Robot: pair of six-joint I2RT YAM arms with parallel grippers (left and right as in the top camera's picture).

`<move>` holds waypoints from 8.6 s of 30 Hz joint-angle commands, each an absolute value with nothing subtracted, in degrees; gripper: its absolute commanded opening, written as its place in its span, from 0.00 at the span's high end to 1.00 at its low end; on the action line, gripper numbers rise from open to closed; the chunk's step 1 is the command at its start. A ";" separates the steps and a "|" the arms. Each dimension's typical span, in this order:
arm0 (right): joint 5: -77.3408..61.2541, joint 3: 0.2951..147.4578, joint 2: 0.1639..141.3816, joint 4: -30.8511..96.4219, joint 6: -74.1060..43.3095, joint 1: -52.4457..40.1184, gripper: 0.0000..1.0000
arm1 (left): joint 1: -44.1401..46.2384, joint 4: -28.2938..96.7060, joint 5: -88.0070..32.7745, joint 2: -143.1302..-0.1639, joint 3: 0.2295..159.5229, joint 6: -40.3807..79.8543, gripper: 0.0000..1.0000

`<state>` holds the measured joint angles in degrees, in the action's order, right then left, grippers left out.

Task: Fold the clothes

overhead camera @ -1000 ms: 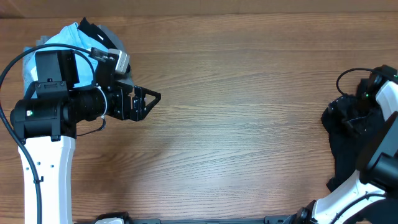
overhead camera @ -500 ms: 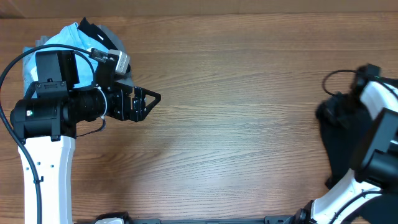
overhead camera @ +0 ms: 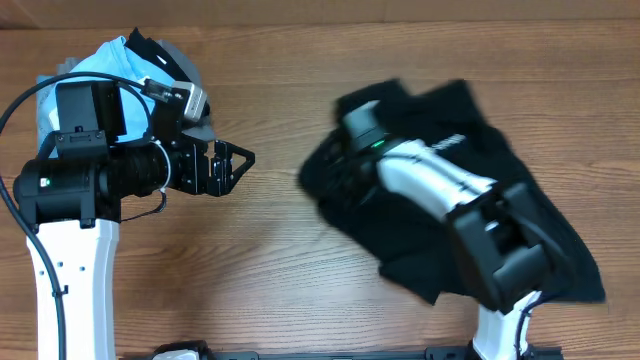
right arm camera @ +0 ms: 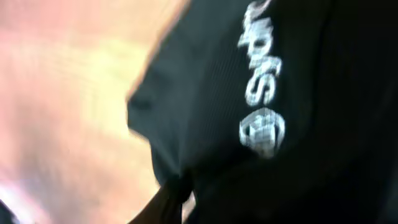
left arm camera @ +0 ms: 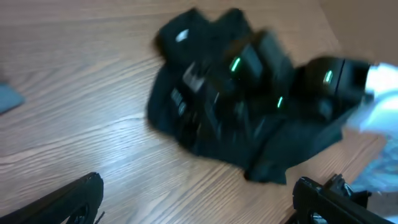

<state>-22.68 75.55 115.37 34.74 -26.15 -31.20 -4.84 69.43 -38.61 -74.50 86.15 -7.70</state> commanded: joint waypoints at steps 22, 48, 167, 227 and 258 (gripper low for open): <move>-10.76 80.01 74.17 53.56 -22.28 -3.97 0.30 | 18.79 62.76 -26.28 -85.34 89.84 -9.15 0.00; -9.65 79.94 71.81 67.79 -19.03 -0.25 0.28 | 21.19 36.42 -13.17 -124.07 89.84 1.72 0.30; 0.82 74.72 105.75 77.43 -19.51 32.08 0.96 | 13.15 52.93 -17.74 -98.32 71.66 -1.28 0.30; -19.64 88.36 105.78 82.83 -8.91 32.97 0.09 | 25.28 41.34 -6.76 -105.65 56.47 34.72 0.78; -6.42 76.55 105.78 65.91 -21.26 23.05 0.21 | 1.93 67.02 -0.84 -98.80 75.68 12.51 0.60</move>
